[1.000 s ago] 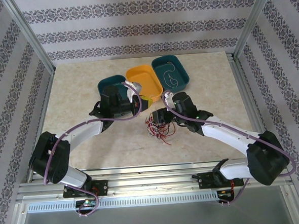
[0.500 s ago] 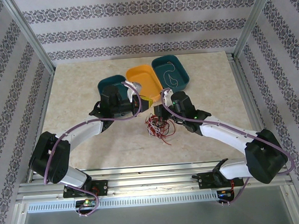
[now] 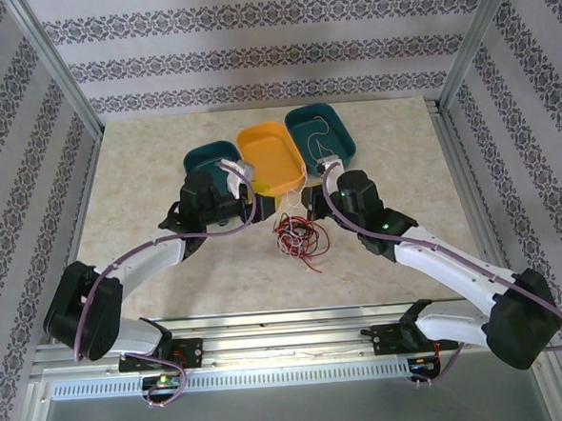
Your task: Untangle the cables
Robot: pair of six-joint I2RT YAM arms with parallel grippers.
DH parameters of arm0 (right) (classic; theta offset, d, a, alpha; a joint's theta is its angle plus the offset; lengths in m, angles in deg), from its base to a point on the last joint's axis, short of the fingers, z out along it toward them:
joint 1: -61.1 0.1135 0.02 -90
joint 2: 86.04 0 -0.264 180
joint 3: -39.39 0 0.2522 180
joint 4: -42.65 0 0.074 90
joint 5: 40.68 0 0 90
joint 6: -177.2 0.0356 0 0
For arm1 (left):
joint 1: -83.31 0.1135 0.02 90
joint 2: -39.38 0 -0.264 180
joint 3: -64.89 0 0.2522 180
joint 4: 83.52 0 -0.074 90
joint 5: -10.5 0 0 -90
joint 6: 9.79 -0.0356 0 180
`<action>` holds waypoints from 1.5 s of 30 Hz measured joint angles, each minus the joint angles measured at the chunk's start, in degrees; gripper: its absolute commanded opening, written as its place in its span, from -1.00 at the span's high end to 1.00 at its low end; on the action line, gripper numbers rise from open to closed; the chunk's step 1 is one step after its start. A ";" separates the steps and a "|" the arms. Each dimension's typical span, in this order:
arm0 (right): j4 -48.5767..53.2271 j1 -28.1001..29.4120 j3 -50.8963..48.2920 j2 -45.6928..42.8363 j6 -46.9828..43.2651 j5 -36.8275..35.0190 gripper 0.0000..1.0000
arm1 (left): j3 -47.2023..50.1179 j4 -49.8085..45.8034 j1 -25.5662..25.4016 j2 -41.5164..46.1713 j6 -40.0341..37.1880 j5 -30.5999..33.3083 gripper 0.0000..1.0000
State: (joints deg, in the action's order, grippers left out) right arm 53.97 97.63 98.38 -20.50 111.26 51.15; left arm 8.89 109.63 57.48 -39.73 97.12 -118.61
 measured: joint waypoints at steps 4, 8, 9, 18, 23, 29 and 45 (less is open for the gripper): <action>1.99 0.02 1.33 -1.66 0.00 -2.14 1.00 | 3.02 -0.98 0.02 0.98 -1.57 1.31 -0.24; 2.80 0.42 2.99 -3.30 0.02 -3.91 1.00 | 5.53 -2.08 -0.66 0.68 -2.14 1.97 -0.23; 2.93 0.61 3.50 -3.61 0.00 -4.28 1.00 | 5.79 -2.10 -1.18 0.15 -2.19 2.10 -0.23; 3.65 3.13 7.58 -4.00 -0.44 -8.41 1.00 | 6.05 -0.50 -5.09 -7.32 -1.81 1.81 -0.19; 5.51 3.87 10.51 -3.76 -1.25 -11.74 1.00 | 6.12 1.90 -5.35 -9.57 -0.68 1.90 -0.15; 8.70 4.15 15.17 -3.78 -2.60 -16.17 1.00 | 6.12 3.15 -5.35 -9.73 0.09 2.25 -0.13; 18.78 3.87 31.76 -1.86 -11.02 -30.08 1.00 | 7.96 3.58 -5.35 -8.41 0.09 5.03 -0.11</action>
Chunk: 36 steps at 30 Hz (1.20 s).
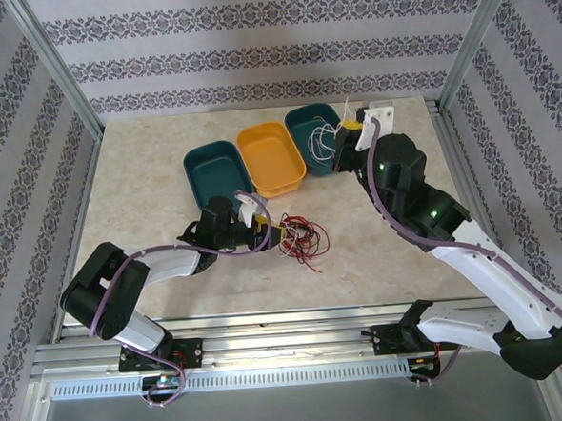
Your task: Untangle the cables
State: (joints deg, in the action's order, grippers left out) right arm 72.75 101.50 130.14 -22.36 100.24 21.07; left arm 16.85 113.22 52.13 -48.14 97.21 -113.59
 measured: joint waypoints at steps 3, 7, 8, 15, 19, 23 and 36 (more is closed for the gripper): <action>4.68 -1.49 6.45 5.44 0.02 -0.90 1.00 | 0.09 0.00 0.00 0.90 0.00 0.39 -0.14; 11.58 -5.11 13.62 13.81 0.44 0.17 1.00 | 0.44 -0.07 0.00 2.49 0.07 1.42 -0.27; 13.62 -6.43 15.69 16.22 0.81 1.03 1.00 | 0.59 -0.07 0.00 3.02 0.11 1.62 -0.30; 23.65 -15.41 28.72 32.48 3.34 8.39 1.00 | 1.60 -0.42 0.00 6.82 0.20 3.15 -0.37; 27.39 -18.56 34.86 41.99 3.56 10.75 1.00 | 2.16 -1.14 0.00 8.63 0.22 4.28 -0.44; 31.78 -20.85 43.10 52.46 3.98 12.17 1.00 | 2.45 -1.84 0.00 9.44 0.20 4.81 -0.51; 39.39 -22.64 53.02 68.13 4.81 12.70 0.85 | 3.08 -3.89 0.00 11.34 0.22 7.13 -0.99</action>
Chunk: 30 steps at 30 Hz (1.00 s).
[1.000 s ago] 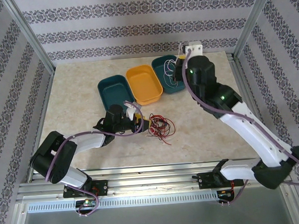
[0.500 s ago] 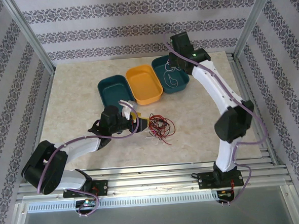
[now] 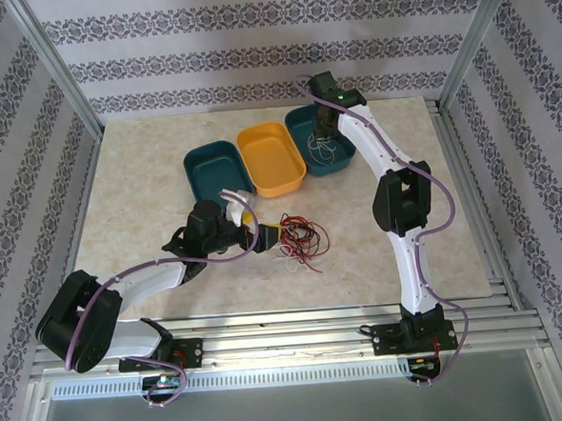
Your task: Untangle the cables
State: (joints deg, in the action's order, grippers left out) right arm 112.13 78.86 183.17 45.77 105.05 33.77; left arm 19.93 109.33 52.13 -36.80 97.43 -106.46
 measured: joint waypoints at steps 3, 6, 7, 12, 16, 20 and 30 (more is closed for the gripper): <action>0.37 -0.26 0.00 0.98 -0.04 -0.02 0.77 | 0.02 -0.44 0.00 0.07 0.00 0.31 -0.99; 0.48 -0.59 0.00 1.97 -0.22 -0.22 0.72 | 0.04 -0.57 0.00 0.07 0.00 0.57 -0.99; 0.48 -0.76 0.02 2.32 -0.22 -0.24 0.72 | 0.04 -0.57 0.00 0.07 0.00 0.70 -0.99; 0.76 -1.55 1.84 4.24 -0.24 -0.42 0.61 | 0.07 -0.57 0.00 0.07 0.02 1.42 -0.99; 1.14 -1.92 3.34 5.18 -0.26 -0.44 0.48 | 0.09 -0.59 0.00 0.07 0.42 2.10 -0.99; 0.85 -2.01 2.99 4.94 -0.28 -0.39 0.37 | 0.13 -0.63 0.00 0.07 1.09 3.32 -0.99; -3.98 -0.74 -11.93 -8.31 0.28 0.96 0.22 | 1.01 -0.90 0.00 0.94 2.86 9.70 -0.99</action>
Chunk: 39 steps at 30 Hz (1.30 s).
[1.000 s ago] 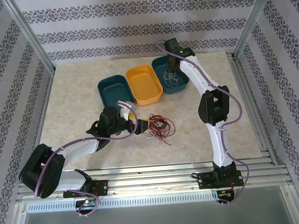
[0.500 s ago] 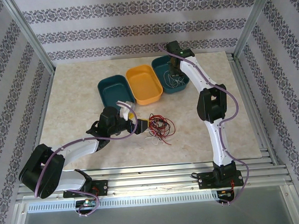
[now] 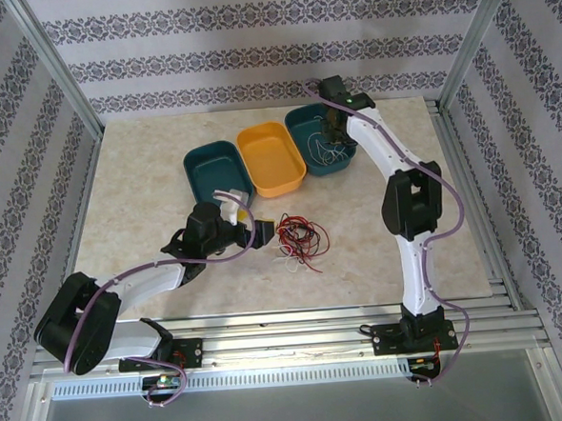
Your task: Untangle the cables
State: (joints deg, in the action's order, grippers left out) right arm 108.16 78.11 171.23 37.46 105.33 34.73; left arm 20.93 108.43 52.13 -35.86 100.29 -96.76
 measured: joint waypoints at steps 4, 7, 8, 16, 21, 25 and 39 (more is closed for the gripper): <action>-2.95 2.36 -7.82 -7.58 0.94 -0.09 0.17 | 0.02 -1.16 0.17 0.85 1.75 3.28 -0.99; -4.79 5.01 -13.90 -12.63 1.75 -0.37 0.13 | 0.04 -2.45 0.70 1.44 3.34 4.85 -0.99; -5.18 6.10 -16.09 -14.36 2.14 -0.74 0.13 | 0.09 -2.84 1.16 1.70 4.07 5.38 -0.99; -4.83 15.56 -29.18 -27.04 6.84 -3.91 0.09 | 0.13 -6.23 4.13 3.74 8.35 7.69 -0.99; -2.73 23.28 -34.69 -34.75 11.72 -6.40 0.07 | 0.13 -9.18 6.12 5.51 11.17 9.22 -0.99; -0.76 29.05 -38.73 -38.01 16.41 -6.36 0.12 | 0.24 -12.07 6.80 7.45 12.55 10.73 -0.99; 2.93 42.93 -36.92 -29.38 23.96 -0.50 0.32 | 3.28 -16.44 9.22 12.07 17.68 14.34 -0.99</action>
State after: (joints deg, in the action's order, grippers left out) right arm 111.08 121.04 134.32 8.09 129.29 34.23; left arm 24.21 91.99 61.35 -23.79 117.97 -82.42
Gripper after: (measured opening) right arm 0.350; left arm 0.993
